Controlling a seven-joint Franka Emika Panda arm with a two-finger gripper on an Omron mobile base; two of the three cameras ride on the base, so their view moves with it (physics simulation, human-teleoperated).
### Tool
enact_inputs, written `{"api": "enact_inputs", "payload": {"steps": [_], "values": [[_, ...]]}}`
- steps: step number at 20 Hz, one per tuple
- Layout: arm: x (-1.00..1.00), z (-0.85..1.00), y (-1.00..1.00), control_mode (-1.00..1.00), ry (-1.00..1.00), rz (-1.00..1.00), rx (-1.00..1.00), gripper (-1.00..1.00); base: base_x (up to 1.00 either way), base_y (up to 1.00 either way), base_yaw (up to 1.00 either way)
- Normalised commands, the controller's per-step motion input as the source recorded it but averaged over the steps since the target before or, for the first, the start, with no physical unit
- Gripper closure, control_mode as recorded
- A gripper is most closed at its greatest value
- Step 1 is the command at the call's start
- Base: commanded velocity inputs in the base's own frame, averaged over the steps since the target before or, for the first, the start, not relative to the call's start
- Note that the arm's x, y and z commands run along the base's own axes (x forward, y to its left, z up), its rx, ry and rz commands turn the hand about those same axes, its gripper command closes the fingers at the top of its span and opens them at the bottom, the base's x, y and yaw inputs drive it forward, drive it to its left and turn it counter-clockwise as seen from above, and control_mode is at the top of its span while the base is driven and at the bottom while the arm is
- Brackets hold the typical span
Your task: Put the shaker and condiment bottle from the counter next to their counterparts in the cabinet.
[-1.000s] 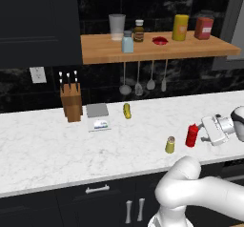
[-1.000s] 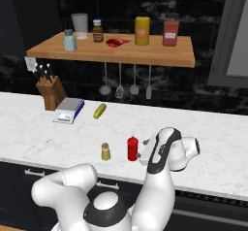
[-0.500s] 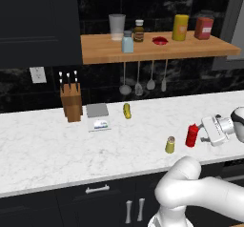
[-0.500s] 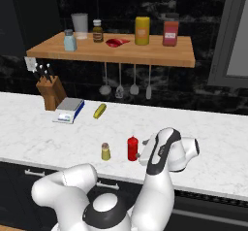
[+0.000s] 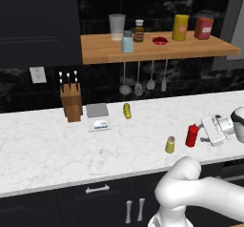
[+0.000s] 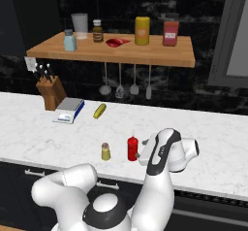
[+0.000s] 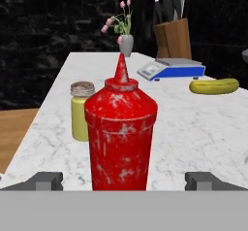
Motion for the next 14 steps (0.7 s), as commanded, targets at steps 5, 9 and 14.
{"api": "enact_inputs", "payload": {"steps": [5,9,14], "values": [[0.0,0.0,0.03,-1.0,0.0,0.0,0.01,-1.0,0.0,0.0,0.0],[0.0,0.0,0.03,-1.0,0.0,0.0,0.01,-1.0,0.0,0.0,0.0],[0.0,0.0,0.05,-1.0,0.0,0.0,0.01,-1.0,0.0,0.0,0.0]]}}
